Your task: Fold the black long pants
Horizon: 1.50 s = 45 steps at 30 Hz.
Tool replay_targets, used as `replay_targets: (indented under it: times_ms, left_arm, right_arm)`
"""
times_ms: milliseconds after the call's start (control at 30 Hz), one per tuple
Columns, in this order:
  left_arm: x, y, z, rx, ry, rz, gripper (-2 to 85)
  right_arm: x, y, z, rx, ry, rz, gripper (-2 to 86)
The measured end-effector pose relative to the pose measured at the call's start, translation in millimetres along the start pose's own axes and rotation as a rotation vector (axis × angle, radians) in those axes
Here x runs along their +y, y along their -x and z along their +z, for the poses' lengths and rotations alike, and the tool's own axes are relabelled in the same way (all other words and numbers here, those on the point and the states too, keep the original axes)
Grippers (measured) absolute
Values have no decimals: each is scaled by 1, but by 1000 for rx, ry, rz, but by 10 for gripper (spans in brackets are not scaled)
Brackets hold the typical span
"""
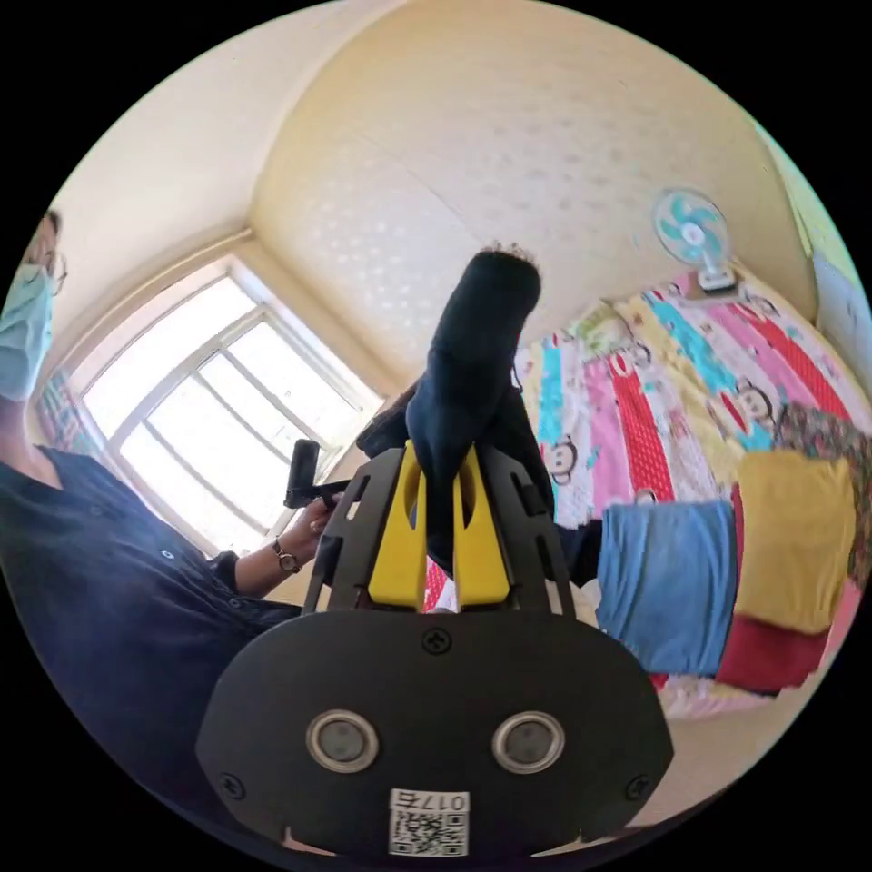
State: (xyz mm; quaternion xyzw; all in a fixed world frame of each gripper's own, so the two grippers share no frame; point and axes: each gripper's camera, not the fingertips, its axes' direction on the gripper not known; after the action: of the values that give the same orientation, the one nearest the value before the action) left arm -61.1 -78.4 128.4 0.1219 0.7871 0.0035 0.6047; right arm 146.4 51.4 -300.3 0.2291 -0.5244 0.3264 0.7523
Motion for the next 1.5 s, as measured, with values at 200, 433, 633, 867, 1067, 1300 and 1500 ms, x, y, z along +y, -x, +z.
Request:
replay_targets:
  times_ms: [200,433,633,867,1067,1300,1500]
  left_arm:
    - [7,-85,-254,-20,-568,122,-2]
    - [39,-233,-382,41,-939,497,0]
    - [29,-314,-438,-25,-1133,652,0]
    - [-54,-294,-458,-242,-1192,490,5]
    - [-301,-118,-427,-493,-806,86,53]
    - [-221,101,-320,-545,-354,-206,74]
    - [-40,233,-140,-495,354,-390,95]
  right_arm:
    - [-13,169,-16,-139,-155,-402,54]
    - [5,292,-66,-260,-449,-585,55]
    - [-3,352,-71,-258,-546,-561,54]
    - [-84,313,56,-149,-385,-348,55]
    - [-225,152,289,289,-32,-14,77]
    - [-54,-62,363,489,352,181,71]
    - [158,-204,332,541,768,417,41]
